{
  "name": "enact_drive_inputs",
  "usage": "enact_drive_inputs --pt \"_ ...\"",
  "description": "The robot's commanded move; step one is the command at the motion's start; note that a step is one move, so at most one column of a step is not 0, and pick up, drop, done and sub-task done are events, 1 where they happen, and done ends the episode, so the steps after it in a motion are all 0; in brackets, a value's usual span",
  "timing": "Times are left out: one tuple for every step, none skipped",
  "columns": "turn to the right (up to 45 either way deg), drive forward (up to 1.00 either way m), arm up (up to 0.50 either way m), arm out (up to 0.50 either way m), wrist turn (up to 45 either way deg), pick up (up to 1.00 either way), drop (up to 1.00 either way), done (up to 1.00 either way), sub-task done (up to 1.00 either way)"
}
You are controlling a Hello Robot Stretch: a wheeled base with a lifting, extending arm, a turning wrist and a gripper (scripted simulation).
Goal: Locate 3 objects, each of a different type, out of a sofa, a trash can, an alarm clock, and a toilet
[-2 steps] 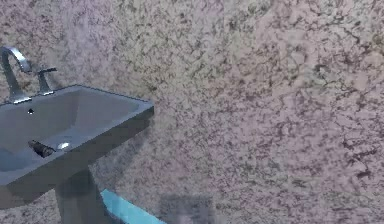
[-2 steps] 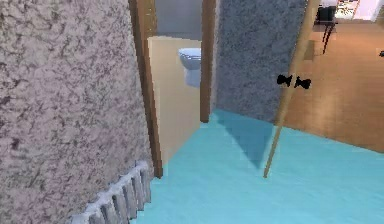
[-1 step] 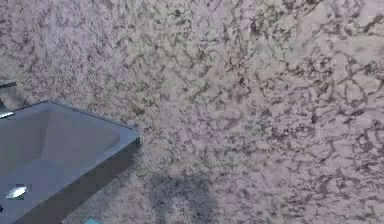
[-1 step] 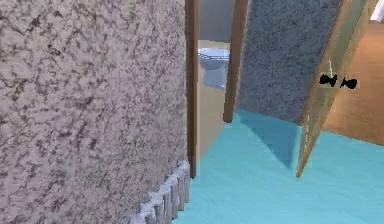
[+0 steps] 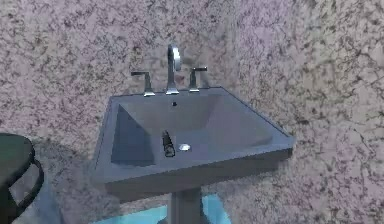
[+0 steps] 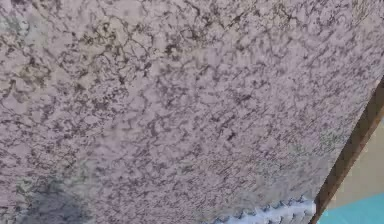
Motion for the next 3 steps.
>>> enact_drive_inputs --pt "-45.0 0.0 0.0 0.0 0.0 0.0 0.0 0.0 0.0" --pt "-9.0 0.0 0.0 0.0 0.0 0.0 0.0 0.0 0.0" --pt "0.0 0.0 0.0 0.0 0.0 0.0 0.0 0.0 1.0"
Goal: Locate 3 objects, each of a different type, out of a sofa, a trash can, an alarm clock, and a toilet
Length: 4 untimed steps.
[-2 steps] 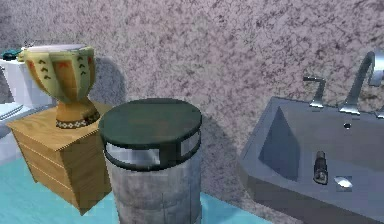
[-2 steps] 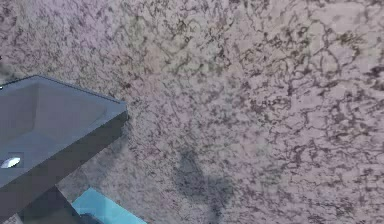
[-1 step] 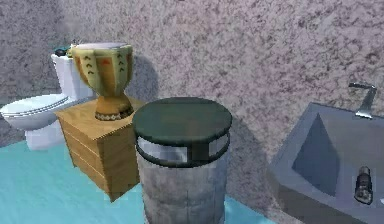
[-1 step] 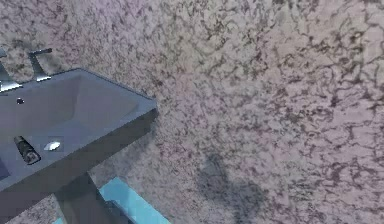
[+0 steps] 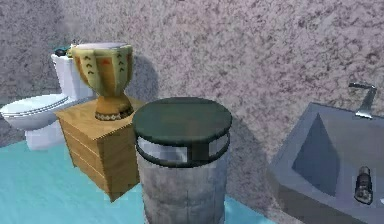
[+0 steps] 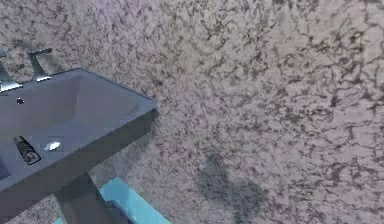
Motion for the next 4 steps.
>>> enact_drive_inputs --pt "-45.0 0.0 0.0 0.0 0.0 0.0 0.0 0.0 0.0" --pt "-15.0 0.0 0.0 0.0 0.0 0.0 0.0 0.0 0.0" --pt "0.0 0.3 0.0 0.0 0.0 0.0 0.0 0.0 0.0" --pt "-45.0 0.0 0.0 0.0 0.0 0.0 0.0 0.0 0.0"
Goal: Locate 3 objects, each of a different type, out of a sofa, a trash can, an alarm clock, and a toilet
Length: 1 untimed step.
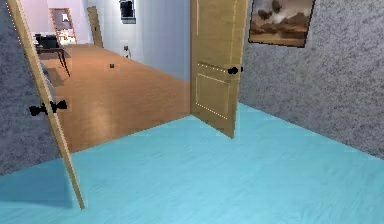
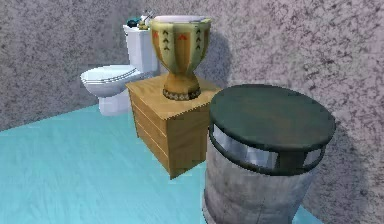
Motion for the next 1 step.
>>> enact_drive_inputs --pt "-9.0 0.0 0.0 0.0 0.0 0.0 0.0 0.0 0.0"
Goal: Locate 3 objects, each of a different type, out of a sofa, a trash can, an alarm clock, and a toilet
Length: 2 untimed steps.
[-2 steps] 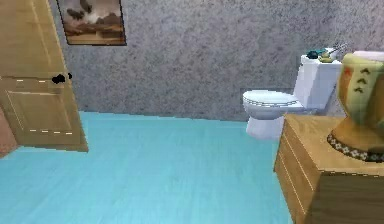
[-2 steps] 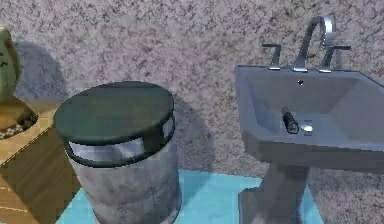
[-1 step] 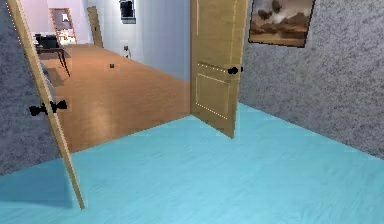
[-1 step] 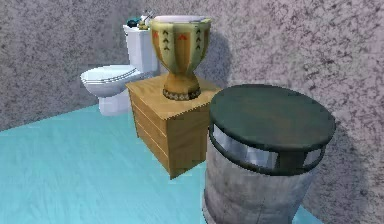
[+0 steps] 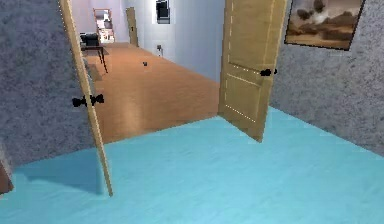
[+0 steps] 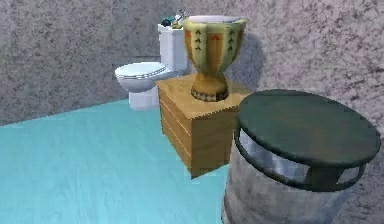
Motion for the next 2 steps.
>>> enact_drive_inputs --pt "0.0 1.0 0.0 0.0 0.0 0.0 0.0 0.0 0.0" --pt "0.0 0.5 0.0 0.0 0.0 0.0 0.0 0.0 0.0"
